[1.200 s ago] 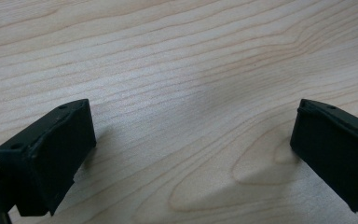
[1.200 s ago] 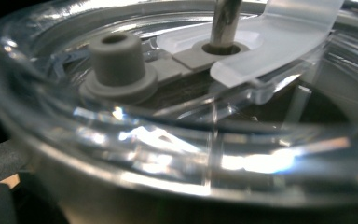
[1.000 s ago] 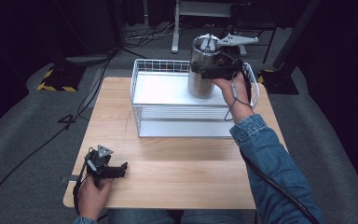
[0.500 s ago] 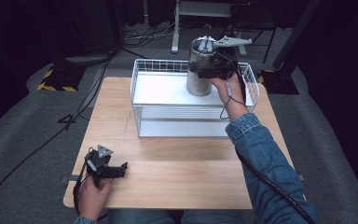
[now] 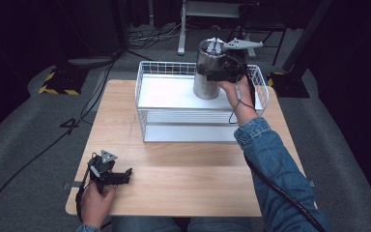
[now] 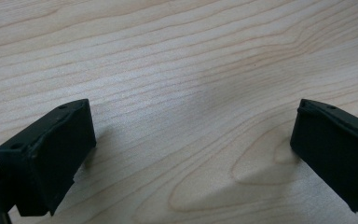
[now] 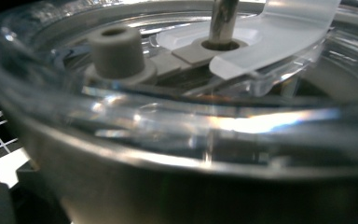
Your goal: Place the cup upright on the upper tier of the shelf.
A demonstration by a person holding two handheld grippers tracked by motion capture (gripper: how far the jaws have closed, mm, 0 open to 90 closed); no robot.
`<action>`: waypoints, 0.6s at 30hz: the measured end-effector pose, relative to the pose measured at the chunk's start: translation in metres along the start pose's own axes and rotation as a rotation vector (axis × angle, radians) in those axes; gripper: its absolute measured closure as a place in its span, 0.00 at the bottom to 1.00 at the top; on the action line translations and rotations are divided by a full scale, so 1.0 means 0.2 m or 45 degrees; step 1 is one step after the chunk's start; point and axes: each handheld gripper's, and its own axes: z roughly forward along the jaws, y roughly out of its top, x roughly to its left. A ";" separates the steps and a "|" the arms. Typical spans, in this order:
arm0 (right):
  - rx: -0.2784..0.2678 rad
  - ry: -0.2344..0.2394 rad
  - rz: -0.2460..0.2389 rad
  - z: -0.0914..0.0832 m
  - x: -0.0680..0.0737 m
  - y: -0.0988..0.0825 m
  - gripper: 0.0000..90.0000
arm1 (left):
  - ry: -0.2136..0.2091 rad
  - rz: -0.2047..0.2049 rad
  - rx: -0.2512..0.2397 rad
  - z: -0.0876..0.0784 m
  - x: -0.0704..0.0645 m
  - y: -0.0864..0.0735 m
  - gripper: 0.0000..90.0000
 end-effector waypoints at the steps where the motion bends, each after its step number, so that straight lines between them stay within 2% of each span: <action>1: 0.003 0.001 0.000 0.00 0.00 0.00 0.04 | 0.000 -0.001 0.000 0.00 0.00 0.00 0.00; 6: 0.017 -0.001 0.000 0.00 0.00 0.01 0.04 | 0.000 0.002 -0.002 0.00 0.00 0.00 0.00; 13: -0.019 -0.001 0.013 0.01 -0.01 -0.01 0.00 | 0.000 -0.001 0.000 0.00 0.00 0.00 0.00; 18: -0.016 0.000 0.004 0.01 -0.01 0.00 0.00 | 0.000 -0.001 0.000 0.00 0.00 0.00 0.00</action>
